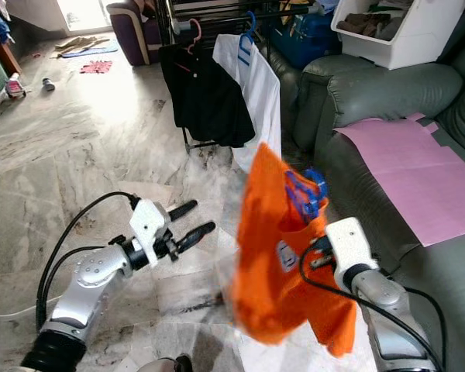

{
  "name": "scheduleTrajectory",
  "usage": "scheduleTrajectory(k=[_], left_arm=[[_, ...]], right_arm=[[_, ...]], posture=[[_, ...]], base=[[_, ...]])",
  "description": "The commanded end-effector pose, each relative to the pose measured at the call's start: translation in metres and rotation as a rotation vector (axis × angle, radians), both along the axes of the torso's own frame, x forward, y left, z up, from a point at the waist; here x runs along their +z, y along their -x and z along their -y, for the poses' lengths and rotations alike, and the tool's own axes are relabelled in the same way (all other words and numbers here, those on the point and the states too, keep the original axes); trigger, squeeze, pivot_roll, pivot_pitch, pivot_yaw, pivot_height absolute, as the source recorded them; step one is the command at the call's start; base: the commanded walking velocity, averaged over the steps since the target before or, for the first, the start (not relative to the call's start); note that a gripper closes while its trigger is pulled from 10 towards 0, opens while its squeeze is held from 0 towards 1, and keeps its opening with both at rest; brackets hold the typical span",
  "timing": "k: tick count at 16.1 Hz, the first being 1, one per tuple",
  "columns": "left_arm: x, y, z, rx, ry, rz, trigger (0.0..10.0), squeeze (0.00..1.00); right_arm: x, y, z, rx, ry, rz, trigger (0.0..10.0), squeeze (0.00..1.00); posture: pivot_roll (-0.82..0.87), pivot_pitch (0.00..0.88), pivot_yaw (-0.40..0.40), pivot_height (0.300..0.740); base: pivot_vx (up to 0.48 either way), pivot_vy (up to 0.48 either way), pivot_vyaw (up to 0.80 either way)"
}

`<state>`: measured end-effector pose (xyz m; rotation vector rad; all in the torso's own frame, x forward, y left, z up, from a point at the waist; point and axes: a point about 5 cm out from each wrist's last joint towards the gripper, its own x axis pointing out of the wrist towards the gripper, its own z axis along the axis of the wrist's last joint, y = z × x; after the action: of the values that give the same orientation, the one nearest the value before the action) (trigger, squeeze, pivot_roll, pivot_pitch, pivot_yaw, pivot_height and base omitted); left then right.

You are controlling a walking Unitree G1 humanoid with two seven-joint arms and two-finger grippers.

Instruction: Hang hanger

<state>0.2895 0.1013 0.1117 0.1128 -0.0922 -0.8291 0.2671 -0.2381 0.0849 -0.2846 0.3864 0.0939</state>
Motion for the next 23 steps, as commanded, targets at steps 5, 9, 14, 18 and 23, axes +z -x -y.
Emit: scheduleTrajectory(k=[5, 9, 14, 18, 23], left_arm=[[-0.002, -0.002, -0.006, 0.198, 0.108, -0.076, 10.0, 0.00], [-0.006, 0.000, 0.001, 0.209, 0.092, -0.105, 10.0, 0.00], [-0.007, -0.002, 0.006, 0.212, 0.099, -0.124, 10.0, 0.00], [-0.006, -0.002, 0.008, 0.223, 0.098, -0.121, 10.0, 0.00], [-0.004, -0.012, 0.004, 0.343, 0.093, -0.102, 10.0, 0.00]], right_arm=[[0.011, 0.007, 0.005, -0.210, -0.009, 0.089, 0.0, 0.00], [0.013, 0.007, -0.001, -0.262, -0.046, 0.115, 6.5, 0.00], [0.015, 0.005, -0.002, -0.264, -0.050, 0.124, 10.0, 0.00], [0.019, 0.001, 0.000, -0.270, -0.044, 0.147, 10.0, 0.00], [0.021, -0.004, 0.002, -0.273, -0.046, 0.150, 10.0, 0.00]], posture=[[-0.14, 0.064, 0.067, 0.740], [-0.14, 0.058, 0.077, 0.740], [-0.15, 0.051, 0.078, 0.740], [-0.14, 0.049, 0.078, 0.740], [-0.14, 0.044, 0.079, 0.740]], base=[[0.271, 0.000, 0.00], [0.382, 0.000, 0.00], [0.385, 0.000, 0.00], [0.392, 0.000, 0.00], [0.389, 0.000, 0.58]])
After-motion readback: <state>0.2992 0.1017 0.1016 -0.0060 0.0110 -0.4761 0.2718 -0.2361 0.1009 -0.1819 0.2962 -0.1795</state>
